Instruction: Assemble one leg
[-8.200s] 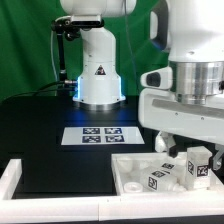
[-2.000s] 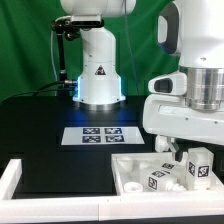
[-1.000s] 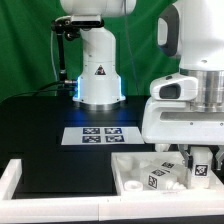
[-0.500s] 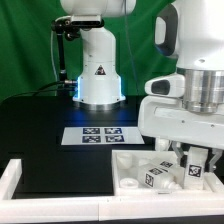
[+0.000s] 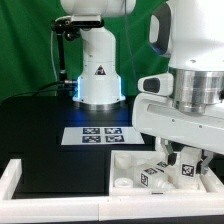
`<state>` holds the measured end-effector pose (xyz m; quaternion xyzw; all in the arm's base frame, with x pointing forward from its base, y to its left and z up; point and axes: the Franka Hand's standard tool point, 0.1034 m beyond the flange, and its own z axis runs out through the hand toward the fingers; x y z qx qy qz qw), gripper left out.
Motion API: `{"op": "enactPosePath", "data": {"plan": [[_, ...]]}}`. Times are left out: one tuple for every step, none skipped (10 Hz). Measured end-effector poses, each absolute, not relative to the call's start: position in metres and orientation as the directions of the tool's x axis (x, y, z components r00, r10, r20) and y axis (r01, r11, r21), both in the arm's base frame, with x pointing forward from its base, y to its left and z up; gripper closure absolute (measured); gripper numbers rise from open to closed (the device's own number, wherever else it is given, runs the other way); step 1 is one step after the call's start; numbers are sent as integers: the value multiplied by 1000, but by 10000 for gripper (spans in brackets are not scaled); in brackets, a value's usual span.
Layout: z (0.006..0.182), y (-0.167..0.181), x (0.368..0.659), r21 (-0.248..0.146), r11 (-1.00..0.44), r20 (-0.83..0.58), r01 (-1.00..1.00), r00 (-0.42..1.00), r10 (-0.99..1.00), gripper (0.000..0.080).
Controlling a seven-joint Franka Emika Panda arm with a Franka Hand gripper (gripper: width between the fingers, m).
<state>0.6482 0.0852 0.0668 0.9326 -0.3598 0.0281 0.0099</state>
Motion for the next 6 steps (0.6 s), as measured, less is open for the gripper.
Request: {"op": "enactPosePath", "data": {"plan": [[68,86,649,-4,-741,61,-671,740,-670,262],[75,89,655,-18,-750,69,-661,748,-660,262],[85,90,661,-36,-762,80,-646,759,-647,173],[97,93,664,-49,-763,85,-645,758,-646,157],[104,94,665,-52,-763,83,-645,758,-647,157],[105,94,664,-51,-762,83,-646,758,-648,151]]}}
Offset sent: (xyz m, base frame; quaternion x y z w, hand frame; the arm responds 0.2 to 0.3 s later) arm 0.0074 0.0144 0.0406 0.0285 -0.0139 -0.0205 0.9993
